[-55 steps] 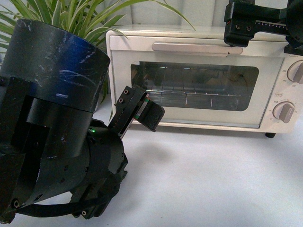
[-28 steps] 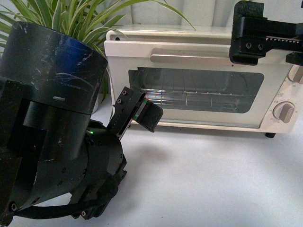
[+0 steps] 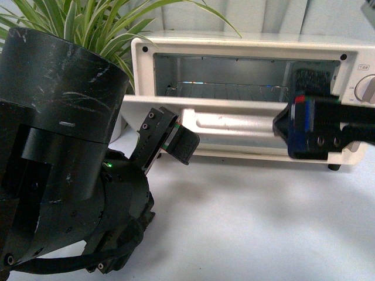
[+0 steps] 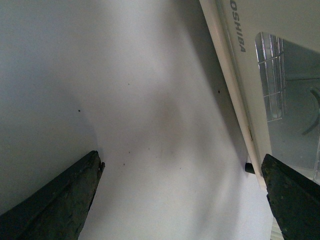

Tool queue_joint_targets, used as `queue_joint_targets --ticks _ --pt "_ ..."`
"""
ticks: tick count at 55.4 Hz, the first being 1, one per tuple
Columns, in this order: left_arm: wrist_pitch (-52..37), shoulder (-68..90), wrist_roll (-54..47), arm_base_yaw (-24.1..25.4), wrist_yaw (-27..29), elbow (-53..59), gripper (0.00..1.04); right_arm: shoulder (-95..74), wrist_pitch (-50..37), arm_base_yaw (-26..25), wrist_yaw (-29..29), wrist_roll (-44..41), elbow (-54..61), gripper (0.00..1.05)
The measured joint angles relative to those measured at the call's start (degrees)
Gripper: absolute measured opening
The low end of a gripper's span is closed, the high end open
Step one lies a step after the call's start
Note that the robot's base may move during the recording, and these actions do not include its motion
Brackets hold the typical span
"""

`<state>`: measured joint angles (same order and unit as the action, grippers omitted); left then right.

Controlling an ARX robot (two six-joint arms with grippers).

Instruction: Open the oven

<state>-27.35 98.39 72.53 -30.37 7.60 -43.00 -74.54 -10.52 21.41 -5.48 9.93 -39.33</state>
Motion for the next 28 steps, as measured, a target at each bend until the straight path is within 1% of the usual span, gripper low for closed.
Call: queue_joint_targets --ticks 16,28 --pt "0.0 -1.2 -1.6 -0.3 0.7 1.3 0.98 5.6 2.7 -0.9 1.2 0.4 2.8 0.95" --pt "0.7 -2.9 -5.8 -1.3 1.5 2.5 0.98 12.0 4.9 -3.4 3.2 2.6 3.1 0.95"
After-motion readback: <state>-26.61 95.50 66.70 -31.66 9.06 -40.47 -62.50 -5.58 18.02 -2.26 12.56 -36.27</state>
